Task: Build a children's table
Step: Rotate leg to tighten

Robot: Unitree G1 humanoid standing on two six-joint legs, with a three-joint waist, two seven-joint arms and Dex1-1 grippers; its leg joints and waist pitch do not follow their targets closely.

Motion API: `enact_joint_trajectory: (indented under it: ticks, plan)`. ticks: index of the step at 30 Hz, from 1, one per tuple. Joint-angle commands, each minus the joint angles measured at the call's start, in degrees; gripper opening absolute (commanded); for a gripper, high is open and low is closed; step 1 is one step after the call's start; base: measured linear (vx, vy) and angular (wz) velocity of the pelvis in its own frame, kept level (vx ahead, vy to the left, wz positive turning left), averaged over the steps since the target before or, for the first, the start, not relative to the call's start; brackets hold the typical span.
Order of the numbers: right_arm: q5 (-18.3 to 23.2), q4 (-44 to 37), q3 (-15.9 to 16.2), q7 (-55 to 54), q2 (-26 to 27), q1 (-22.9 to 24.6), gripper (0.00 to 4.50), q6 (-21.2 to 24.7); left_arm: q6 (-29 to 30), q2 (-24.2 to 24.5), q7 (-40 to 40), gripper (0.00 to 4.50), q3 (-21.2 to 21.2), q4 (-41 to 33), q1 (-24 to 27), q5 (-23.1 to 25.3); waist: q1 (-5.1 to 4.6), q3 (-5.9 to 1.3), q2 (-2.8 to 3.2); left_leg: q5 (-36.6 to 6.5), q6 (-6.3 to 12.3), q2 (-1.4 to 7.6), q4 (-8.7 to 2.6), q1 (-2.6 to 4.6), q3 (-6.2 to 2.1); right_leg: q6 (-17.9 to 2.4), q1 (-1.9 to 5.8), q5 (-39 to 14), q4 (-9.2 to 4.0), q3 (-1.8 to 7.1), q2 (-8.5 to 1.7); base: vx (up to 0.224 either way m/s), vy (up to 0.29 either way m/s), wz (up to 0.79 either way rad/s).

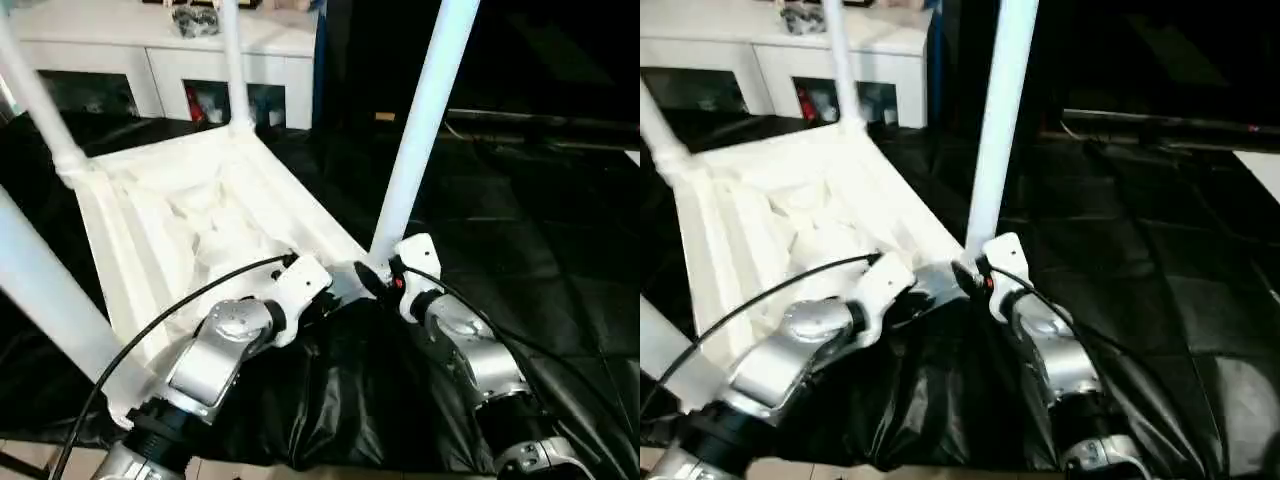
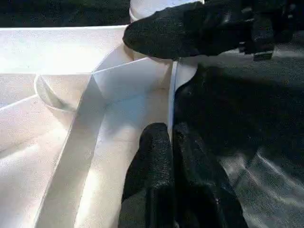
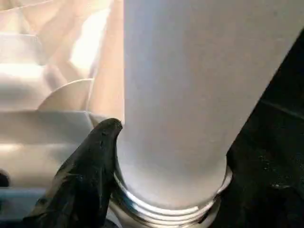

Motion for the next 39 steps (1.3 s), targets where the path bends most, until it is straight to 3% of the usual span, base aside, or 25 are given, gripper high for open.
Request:
enact_joint_trajectory:
  ticks: [1,6,8,13,14,17,23,34,39]
  plan:
    - [1.8,-0.1,4.7,6.2,4.7,0.3,3.42,-0.3,-1.4,-1.1,1.8,0.00,-2.4,2.4,-1.4,1.4,0.16,-2.38,-0.21,-7.1,1.23,3.46,-4.77,0.40,-1.42,-10.9,1.79,-2.9,-4.89,3.00,-5.14,0.000,0.000,0.00]
    - [3.5,-2.2,4.8,13.7,-0.3,0.1,3.78,-0.1,-3.6,4.9,-5.7,0.00,-3.8,0.1,0.6,0.4,-0.11,-2.46,-0.15,-7.0,1.82,3.44,-4.79,0.16,-1.48,-10.9,1.90,-1.1,-4.68,2.86,-4.92,0.000,0.000,0.00]
    - [3.4,-2.9,5.3,16.1,-2.4,0.2,3.93,0.1,-4.6,6.4,-7.8,0.00,-3.6,-0.6,1.3,-0.4,-0.20,-2.57,-0.07,-5.2,2.18,3.49,-4.60,0.22,-1.36,-11.8,1.97,1.4,-4.41,2.86,-5.03,0.000,0.000,0.00]
    - [3.3,-5.5,7.0,27.5,-9.7,0.8,3.93,-0.2,-7.9,12.3,-16.6,0.00,-2.7,-3.1,4.1,-2.8,-0.28,-2.56,-0.12,-4.4,3.81,3.48,-4.41,0.10,-1.33,-12.7,2.15,3.8,-4.24,2.75,-4.93,0.000,0.000,0.00]
    - [4.1,-6.5,7.2,31.2,-11.6,1.1,3.93,0.0,-9.1,13.7,-18.8,0.00,-2.2,-3.3,4.7,-4.1,-0.13,-2.59,-0.15,-4.6,4.19,3.49,-4.31,0.34,-1.24,-13.0,2.06,3.7,-4.30,2.73,-4.86,0.000,0.000,0.00]
    - [5.0,-7.3,7.4,35.0,-13.2,1.4,3.93,0.4,-10.8,15.1,-21.1,0.00,-1.8,-3.4,5.1,-5.5,-0.02,-2.52,0.05,-5.0,4.59,3.75,-4.45,0.56,-1.18,-13.8,1.74,3.6,-4.20,2.74,-4.84,0.000,0.000,0.00]
    - [6.7,-8.3,8.4,42.3,-16.4,1.3,3.93,0.8,-11.2,18.6,-27.0,0.00,-1.1,-4.5,5.9,-8.4,0.27,-2.48,-0.41,-5.0,4.29,3.69,-4.50,0.51,-1.11,-14.4,1.93,3.0,-4.15,2.73,-4.99,0.000,0.000,0.00]
    - [6.7,-8.2,9.7,46.3,-17.0,1.0,2.97,1.2,-11.9,21.3,-30.7,0.00,-0.8,-3.8,5.6,-9.2,0.86,-2.61,-0.47,-3.4,4.32,3.75,-4.38,0.74,-1.06,-14.7,1.84,4.2,-3.84,2.68,-4.97,0.000,0.000,0.00]
    - [6.9,-8.5,9.6,45.9,-16.1,2.3,2.78,1.7,-12.0,20.7,-29.8,0.00,-0.7,-3.5,5.6,-9.2,1.08,-2.67,-0.48,-3.0,4.15,3.71,-4.33,0.73,-1.04,-14.7,1.89,5.2,-3.73,2.70,-4.97,0.000,0.000,0.00]
